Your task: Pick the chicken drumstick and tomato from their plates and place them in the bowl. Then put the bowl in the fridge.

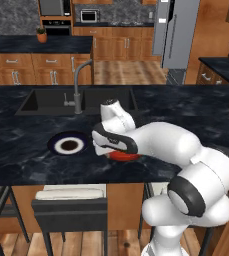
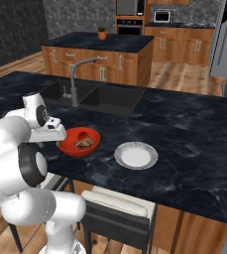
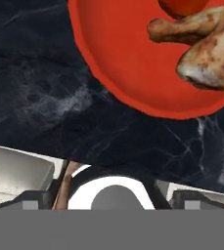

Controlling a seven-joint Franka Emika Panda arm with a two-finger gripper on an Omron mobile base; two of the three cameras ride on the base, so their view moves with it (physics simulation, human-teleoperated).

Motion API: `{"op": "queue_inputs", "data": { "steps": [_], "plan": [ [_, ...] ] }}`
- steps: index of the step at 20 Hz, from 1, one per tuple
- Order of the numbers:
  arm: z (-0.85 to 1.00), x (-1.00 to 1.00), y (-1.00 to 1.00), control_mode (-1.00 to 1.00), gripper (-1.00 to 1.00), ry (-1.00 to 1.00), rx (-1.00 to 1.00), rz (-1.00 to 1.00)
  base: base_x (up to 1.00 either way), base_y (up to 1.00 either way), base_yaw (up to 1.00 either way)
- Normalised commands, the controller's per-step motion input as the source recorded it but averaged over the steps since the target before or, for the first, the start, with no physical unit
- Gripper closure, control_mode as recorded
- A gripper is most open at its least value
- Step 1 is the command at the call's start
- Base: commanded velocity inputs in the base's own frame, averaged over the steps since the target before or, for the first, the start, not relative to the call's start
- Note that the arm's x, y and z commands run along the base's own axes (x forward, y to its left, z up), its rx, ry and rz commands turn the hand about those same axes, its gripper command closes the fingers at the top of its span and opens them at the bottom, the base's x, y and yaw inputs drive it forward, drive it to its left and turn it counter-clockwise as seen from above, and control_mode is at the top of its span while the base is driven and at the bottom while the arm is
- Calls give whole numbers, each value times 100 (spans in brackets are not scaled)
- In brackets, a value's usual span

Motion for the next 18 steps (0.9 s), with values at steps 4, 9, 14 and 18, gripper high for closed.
{"op": "queue_inputs", "data": {
  "steps": [4, 9, 14, 18],
  "plan": [
    [0, 0, 0, -100, -100, 0, 2, 44, 0, 0, 0],
    [0, 3, 0, -100, -100, 0, 0, 50, 0, 0, 0],
    [-3, 11, 3, -100, -100, -4, -5, 21, 0, 0, 0],
    [-10, 23, 2, -100, -100, -3, -8, 2, 0, 0, 0]
  ]
}}
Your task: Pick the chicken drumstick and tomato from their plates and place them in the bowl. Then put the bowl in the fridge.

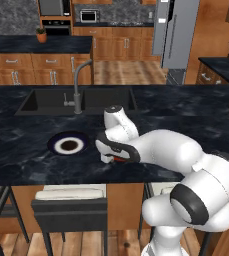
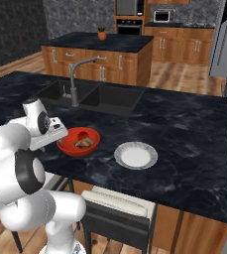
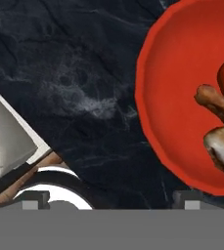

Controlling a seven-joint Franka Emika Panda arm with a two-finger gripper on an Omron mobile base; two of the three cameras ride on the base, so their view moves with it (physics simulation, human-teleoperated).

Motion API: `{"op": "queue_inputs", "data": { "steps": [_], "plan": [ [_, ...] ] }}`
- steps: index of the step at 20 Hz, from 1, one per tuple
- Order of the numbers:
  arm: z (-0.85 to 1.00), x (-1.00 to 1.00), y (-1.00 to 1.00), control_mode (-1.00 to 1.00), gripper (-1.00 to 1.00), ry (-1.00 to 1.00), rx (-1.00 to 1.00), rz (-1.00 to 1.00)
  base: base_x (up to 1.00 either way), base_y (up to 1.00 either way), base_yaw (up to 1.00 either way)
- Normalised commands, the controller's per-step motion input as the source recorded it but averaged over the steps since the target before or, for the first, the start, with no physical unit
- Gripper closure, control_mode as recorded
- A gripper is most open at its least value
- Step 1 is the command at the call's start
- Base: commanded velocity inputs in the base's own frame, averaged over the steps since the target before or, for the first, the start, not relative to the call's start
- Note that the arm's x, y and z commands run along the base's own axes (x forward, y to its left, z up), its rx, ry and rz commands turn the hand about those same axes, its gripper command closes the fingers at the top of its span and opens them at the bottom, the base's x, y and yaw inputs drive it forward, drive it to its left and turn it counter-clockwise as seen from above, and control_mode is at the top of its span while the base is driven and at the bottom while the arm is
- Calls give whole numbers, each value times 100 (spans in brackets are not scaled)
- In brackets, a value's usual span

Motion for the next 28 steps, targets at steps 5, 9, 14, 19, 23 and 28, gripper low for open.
{"op": "queue_inputs", "data": {
  "steps": [5, 9, 14, 19, 23, 28],
  "plan": [
    [-9, 25, 4, -100, -100, 0, -3, 2, 0, 0, 0],
    [-11, 18, 0, -100, -100, 1, 0, 10, 0, 0, 0],
    [-17, 10, 1, -100, -100, -9, 0, 3, 0, 0, 0],
    [-23, 4, 0, -100, -100, -15, 0, 0, 0, 0, 0],
    [-22, 9, 0, -100, -100, -4, 3, -1, 0, 0, 0],
    [-22, 11, 0, -100, -100, 0, 5, 0, 0, 0, 0]
  ]
}}
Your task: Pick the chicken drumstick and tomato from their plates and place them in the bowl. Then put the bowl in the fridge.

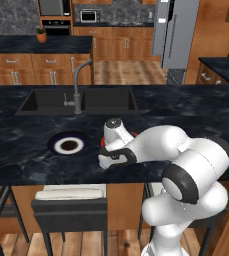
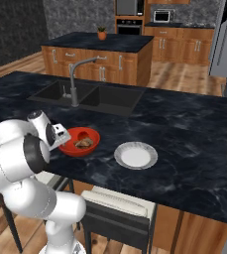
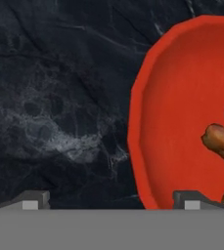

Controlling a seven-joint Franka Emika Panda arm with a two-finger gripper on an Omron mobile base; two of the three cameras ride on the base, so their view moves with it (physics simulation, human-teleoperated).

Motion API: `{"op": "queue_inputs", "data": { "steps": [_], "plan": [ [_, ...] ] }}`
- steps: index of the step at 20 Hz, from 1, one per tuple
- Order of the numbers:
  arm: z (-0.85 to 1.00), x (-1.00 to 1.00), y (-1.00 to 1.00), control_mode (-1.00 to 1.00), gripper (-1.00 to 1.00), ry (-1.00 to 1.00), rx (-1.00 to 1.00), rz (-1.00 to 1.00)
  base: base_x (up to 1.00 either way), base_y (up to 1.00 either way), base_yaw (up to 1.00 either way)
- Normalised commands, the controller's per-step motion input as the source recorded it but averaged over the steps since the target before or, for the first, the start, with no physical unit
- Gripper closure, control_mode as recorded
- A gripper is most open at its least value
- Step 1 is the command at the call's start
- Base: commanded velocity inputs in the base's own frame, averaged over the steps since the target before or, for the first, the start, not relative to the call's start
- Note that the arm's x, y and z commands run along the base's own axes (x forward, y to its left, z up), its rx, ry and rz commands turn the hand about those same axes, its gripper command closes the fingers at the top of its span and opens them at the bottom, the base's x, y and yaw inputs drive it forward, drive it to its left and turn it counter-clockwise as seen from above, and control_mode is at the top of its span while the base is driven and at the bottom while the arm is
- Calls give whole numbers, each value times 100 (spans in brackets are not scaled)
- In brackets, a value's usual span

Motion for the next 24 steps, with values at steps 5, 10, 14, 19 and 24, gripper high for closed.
{"op": "queue_inputs", "data": {
  "steps": [5, 10, 14, 19, 24],
  "plan": [
    [-13, 18, 0, -100, -100, 0, 0, 0, 0, 0, 0],
    [-14, 10, 0, -100, -100, -1, 0, -2, 0, 0, 0],
    [-13, 10, 0, -100, -100, 0, 0, -3, 0, 0, 0],
    [-6, 14, 0, -100, -100, 0, 0, -1, 0, 0, 0],
    [0, 16, 0, -100, -100, -1, -2, 0, 0, 0, 0]
  ]
}}
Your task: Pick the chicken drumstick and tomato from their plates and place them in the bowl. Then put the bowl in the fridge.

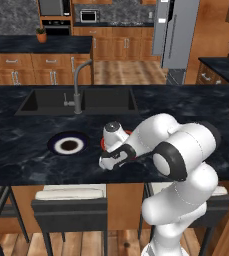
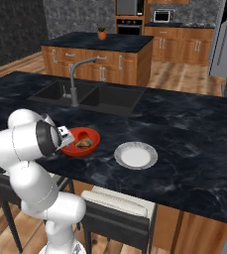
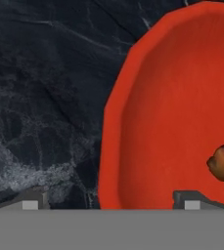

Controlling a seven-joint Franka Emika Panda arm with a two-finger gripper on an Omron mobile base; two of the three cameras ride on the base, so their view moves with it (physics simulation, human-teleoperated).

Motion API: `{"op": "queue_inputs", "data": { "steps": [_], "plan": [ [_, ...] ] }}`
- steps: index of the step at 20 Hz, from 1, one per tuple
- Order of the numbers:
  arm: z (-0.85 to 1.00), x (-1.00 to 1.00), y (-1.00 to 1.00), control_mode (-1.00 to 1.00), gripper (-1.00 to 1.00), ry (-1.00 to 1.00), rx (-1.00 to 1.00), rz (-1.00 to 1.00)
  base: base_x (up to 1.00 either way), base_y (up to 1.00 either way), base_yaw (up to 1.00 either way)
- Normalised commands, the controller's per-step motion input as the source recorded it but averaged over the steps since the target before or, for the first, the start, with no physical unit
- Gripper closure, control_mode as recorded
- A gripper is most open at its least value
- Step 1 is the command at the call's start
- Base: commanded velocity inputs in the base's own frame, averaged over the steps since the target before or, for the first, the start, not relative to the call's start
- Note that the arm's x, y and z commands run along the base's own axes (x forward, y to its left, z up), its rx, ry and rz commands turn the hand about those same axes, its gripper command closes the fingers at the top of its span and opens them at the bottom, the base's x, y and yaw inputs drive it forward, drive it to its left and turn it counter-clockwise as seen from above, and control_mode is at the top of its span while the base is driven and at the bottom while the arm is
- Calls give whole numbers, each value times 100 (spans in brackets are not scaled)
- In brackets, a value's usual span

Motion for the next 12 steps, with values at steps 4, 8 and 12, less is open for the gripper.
{"op": "queue_inputs", "data": {
  "steps": [4, 8, 12],
  "plan": [
    [-2, 16, 0, -100, -100, 0, -2, 0, 0, 0, 0],
    [-5, 13, 0, -100, -100, 0, -1, 0, 0, 0, 0],
    [-11, 1, 0, -100, -100, 0, 0, 0, 0, 0, 0]
  ]
}}
